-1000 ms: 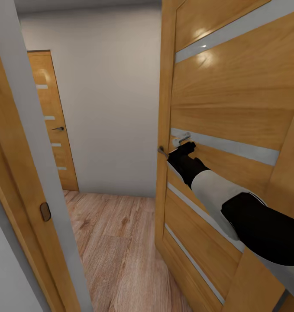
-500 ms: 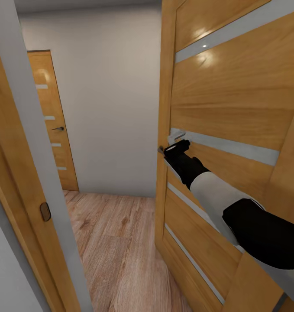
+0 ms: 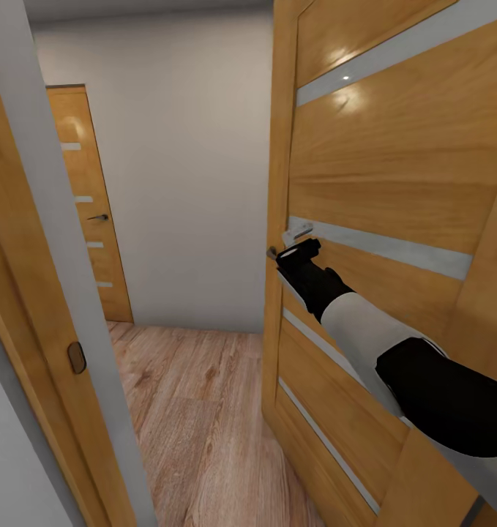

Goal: Move the two storage containers from the living room to the garage. In the garage, place one container on the floor and stack the other container on top of it (either order is fine).

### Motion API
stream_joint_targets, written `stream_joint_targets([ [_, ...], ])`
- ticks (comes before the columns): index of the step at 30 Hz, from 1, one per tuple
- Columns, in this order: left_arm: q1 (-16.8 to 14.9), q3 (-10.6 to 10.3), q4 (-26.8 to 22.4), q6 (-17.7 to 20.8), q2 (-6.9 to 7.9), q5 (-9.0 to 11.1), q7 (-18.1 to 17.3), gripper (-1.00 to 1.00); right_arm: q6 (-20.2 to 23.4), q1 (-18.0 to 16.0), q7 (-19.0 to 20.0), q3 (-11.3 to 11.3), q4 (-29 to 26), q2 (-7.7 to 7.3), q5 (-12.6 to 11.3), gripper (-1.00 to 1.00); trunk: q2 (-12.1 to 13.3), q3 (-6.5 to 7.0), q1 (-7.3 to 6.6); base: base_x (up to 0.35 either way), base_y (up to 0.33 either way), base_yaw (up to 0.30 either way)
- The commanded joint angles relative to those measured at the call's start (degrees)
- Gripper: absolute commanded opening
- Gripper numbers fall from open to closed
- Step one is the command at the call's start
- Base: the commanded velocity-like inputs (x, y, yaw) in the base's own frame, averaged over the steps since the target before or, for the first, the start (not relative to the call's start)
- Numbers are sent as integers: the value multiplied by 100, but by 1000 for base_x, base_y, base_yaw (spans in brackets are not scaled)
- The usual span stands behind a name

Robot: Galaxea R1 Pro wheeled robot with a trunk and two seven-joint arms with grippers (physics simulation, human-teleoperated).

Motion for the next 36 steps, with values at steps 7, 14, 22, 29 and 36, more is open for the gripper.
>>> stream_joint_targets([
  [7, -1, -39, -1, -5, -1, 41, -1, 100, -3, -6, -8, 30, -1, 0, -1, 100, -3, -6, 0, 164, 0, 0],
  [14, -1, -10, -1, -7, 0, 53, -2, 100, -18, -6, -6, 41, -1, 0, -1, 100, -3, -6, 0, 190, 0, 0],
  [22, -1, -3, -1, -8, 0, 56, -2, 100, -33, 1, 55, 56, -2, 0, -7, 100, -3, -6, 0, 10, 0, 0],
  [29, -1, -18, -1, -11, 0, 52, -2, 100, -196, -6, 69, 76, 447, 0, -15, 100, -3, -6, 0, 0, 0, 0],
  [36, -1, -14, -1, -12, 0, 51, -2, 100, -465, -15, 61, 74, 933, 0, -44, 100, -3, -6, 0, 0, 0, 0],
])
